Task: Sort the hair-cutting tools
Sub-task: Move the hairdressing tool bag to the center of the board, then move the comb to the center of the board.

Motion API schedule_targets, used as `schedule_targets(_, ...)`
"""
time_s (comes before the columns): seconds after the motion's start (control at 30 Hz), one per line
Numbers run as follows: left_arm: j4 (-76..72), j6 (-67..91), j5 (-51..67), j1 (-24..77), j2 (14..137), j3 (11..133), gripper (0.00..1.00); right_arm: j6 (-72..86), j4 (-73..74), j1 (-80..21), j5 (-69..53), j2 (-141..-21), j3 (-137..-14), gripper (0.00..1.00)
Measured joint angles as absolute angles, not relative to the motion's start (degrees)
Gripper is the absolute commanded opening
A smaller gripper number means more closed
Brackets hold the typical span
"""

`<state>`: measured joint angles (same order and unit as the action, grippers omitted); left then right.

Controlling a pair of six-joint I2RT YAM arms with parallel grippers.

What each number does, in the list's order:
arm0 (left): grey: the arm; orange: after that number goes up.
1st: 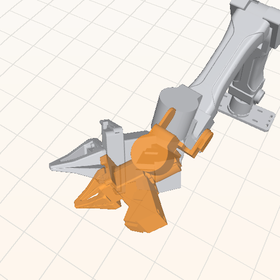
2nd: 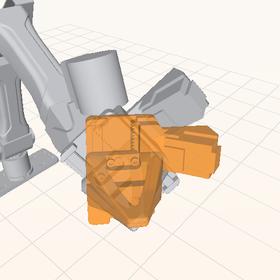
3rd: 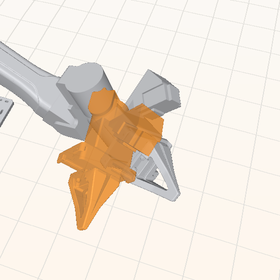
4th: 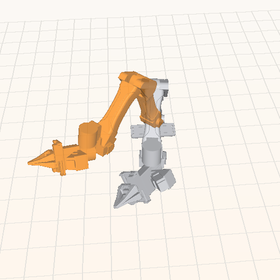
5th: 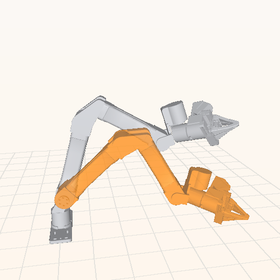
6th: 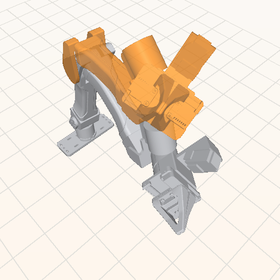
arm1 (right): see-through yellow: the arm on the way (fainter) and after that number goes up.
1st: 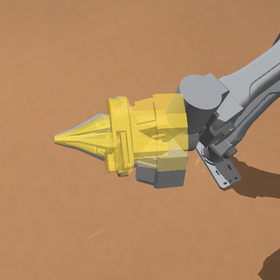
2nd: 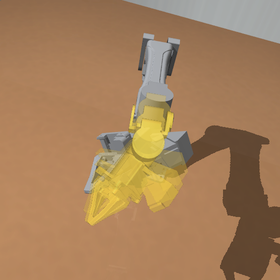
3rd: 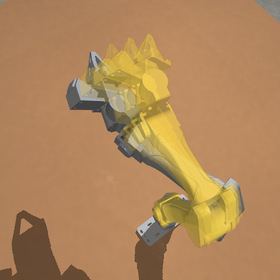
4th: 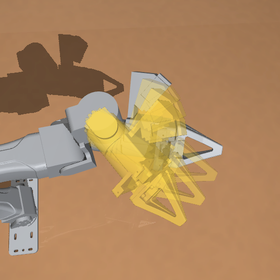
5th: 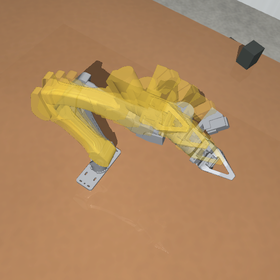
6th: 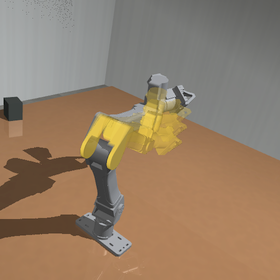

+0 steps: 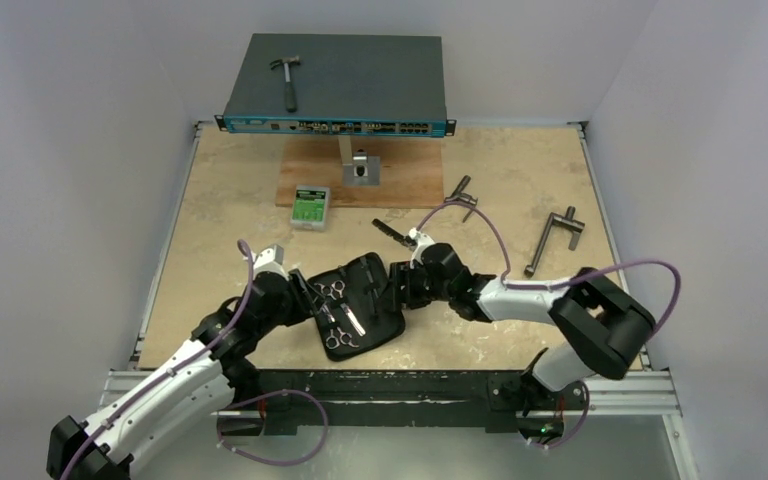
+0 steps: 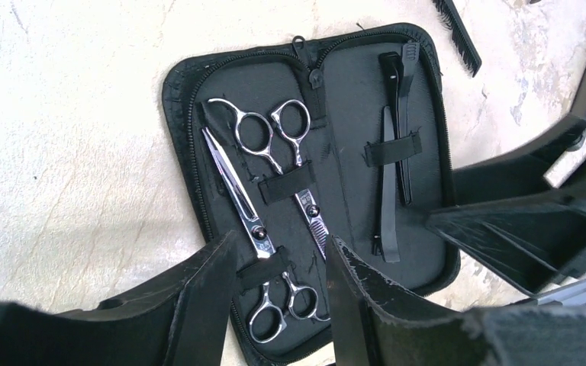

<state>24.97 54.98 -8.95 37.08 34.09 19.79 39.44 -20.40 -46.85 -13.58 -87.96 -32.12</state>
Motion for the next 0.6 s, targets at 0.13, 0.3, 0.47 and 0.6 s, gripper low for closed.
schedule_targets(0.13, 24.97, 54.98, -9.39, 37.08, 34.65, 19.79, 0.45, 37.56, -13.15, -46.72, -9.96, -79.85, -32.23, 0.61)
schedule_targets(0.3, 23.99, 54.98, -9.34, 37.08, 37.98, 19.79, 0.45, 33.52, -6.13, -45.89, -5.19, -76.16, -35.70, 0.46)
schedule_targets(0.47, 23.40, 55.09, -9.30, 37.08, 40.05, 19.79, 0.45, 29.52, -3.38, -45.47, -3.31, -80.62, -43.22, 0.36)
schedule_targets(0.6, 23.40, 55.51, -9.39, 37.08, 40.07, 19.77, 0.45, 26.81, -3.38, -45.47, -2.48, -87.20, -50.06, 0.36)
